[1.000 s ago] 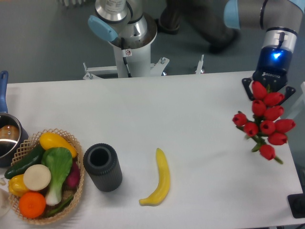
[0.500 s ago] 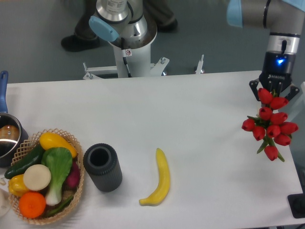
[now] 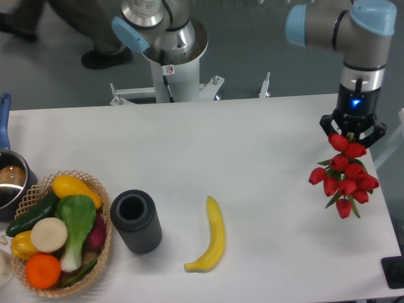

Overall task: Pick up the flowers from the vase
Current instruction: 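Carry the tulip bunch away from the vase and hold it aloft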

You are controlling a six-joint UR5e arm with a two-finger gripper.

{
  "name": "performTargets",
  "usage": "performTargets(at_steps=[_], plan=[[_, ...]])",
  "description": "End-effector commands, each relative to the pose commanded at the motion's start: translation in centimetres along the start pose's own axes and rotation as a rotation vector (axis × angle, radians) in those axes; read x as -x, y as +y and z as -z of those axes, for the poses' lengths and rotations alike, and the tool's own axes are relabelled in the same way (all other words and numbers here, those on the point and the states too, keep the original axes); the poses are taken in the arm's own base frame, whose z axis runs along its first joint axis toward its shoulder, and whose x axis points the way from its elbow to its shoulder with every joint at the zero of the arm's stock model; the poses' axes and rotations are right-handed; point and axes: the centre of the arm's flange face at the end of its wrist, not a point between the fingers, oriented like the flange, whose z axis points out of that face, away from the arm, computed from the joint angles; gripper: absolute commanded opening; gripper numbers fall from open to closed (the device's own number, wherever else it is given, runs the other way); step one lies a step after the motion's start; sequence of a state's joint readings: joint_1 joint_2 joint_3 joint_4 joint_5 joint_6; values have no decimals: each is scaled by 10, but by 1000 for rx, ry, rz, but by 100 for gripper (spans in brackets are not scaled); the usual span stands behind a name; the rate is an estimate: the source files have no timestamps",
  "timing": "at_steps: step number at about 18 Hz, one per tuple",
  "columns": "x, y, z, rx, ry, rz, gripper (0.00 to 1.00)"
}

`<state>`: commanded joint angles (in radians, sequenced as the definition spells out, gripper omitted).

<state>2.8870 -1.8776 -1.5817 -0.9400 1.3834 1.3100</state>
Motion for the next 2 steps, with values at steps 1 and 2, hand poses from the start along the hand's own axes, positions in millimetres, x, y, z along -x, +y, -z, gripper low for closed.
performTargets(at_steps=[1, 2], plan=[[0, -1, 1, 22, 12, -3, 8], [-3, -1, -1, 43, 22, -5, 8]])
